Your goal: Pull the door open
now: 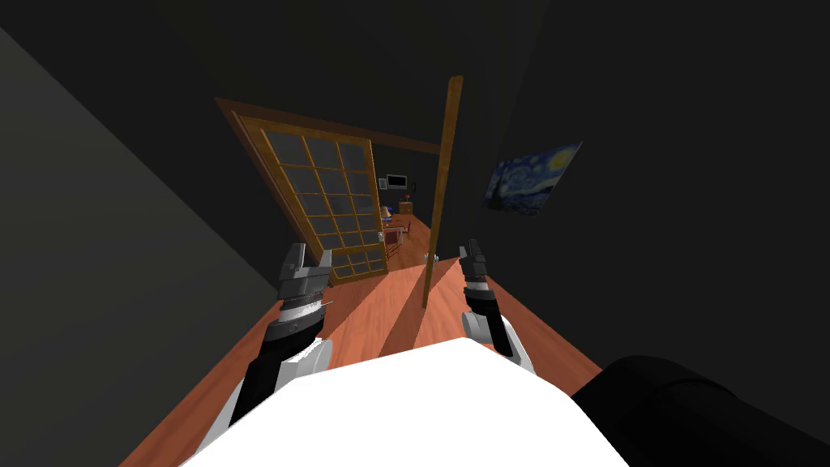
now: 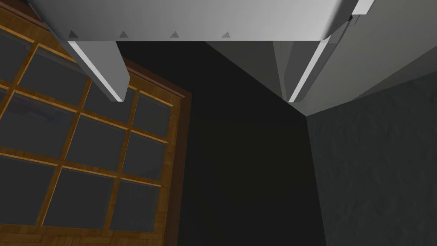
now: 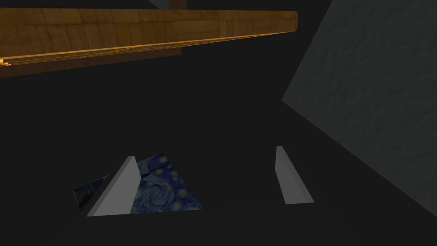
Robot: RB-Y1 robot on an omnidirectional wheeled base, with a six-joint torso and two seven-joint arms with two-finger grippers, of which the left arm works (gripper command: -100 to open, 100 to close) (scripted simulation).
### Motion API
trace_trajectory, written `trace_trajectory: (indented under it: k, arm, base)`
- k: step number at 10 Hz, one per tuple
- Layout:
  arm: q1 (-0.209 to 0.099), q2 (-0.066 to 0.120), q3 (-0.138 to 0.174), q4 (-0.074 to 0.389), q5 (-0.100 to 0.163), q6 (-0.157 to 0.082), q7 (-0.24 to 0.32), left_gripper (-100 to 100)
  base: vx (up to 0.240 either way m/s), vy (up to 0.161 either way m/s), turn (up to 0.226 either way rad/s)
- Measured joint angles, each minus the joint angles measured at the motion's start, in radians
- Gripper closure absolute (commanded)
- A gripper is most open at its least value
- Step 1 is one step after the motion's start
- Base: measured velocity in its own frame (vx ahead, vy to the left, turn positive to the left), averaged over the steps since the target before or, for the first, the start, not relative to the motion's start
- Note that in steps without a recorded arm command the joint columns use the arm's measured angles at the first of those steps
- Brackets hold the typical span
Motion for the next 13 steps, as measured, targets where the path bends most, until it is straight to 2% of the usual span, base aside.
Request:
trace_trajectory:
  k: [13]
  arm:
    - [0.010,0.031,0.040,0.039,0.011,-0.008,0.030,-100]
  base:
    - [0.219,-0.174,-0.027]
